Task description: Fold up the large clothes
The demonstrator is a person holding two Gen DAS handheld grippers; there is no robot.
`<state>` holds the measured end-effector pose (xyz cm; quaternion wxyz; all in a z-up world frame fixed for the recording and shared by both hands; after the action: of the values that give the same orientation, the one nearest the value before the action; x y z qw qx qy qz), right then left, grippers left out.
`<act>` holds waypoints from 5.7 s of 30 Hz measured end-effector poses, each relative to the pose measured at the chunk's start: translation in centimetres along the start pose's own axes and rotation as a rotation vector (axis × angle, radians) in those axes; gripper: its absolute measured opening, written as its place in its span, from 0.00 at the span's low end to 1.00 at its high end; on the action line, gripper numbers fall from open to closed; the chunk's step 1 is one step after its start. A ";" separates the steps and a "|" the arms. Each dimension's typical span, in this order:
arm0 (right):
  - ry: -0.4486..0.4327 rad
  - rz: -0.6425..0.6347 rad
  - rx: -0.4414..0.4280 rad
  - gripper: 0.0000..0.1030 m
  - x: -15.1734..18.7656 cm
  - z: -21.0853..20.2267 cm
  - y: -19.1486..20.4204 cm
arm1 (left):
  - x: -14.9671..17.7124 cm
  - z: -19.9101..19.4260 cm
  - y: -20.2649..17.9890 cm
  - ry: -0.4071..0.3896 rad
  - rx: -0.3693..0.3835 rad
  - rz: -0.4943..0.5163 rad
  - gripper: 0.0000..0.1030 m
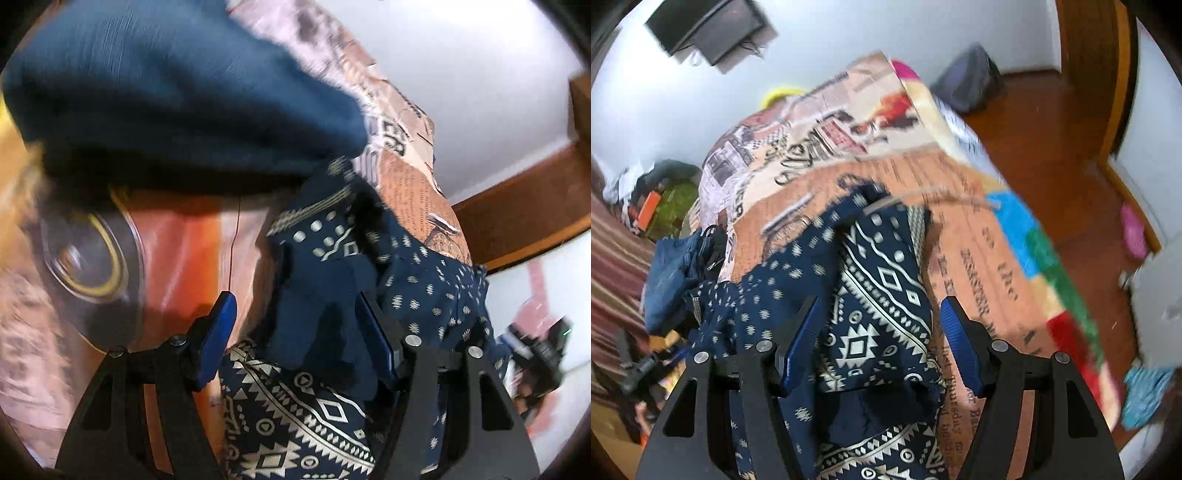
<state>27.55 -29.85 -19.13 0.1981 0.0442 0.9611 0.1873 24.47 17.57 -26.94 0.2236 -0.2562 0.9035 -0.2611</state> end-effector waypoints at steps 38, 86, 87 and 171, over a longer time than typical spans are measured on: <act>-0.230 -0.109 -0.251 0.01 -5.1 -7.0 9.1 | -3.2 -6.4 -14.1 -0.230 0.095 0.242 0.07; -0.223 -0.277 -0.179 0.07 -10.6 -2.4 12.6 | -9.0 -8.5 -18.0 -0.347 0.073 0.353 0.06; -0.230 -0.271 -0.173 0.08 -11.3 -2.4 12.7 | -9.5 -8.4 -18.2 -0.352 0.070 0.353 0.06; -0.002 -0.127 -0.026 0.46 11.9 -1.4 0.2 | 12.5 -2.1 -1.9 0.133 -0.051 0.179 0.70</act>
<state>16.09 -28.30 -22.21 0.2111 -0.0192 0.9593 0.1866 14.34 9.68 -27.60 0.1790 -0.1624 0.9419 -0.2333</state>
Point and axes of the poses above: each gripper's, at about its wrist camera, not at the fingertips, and z roughly the way its jaws point, y to its left, x to its underside, the point moved 5 cm from there along z, roughly the way its jaws point
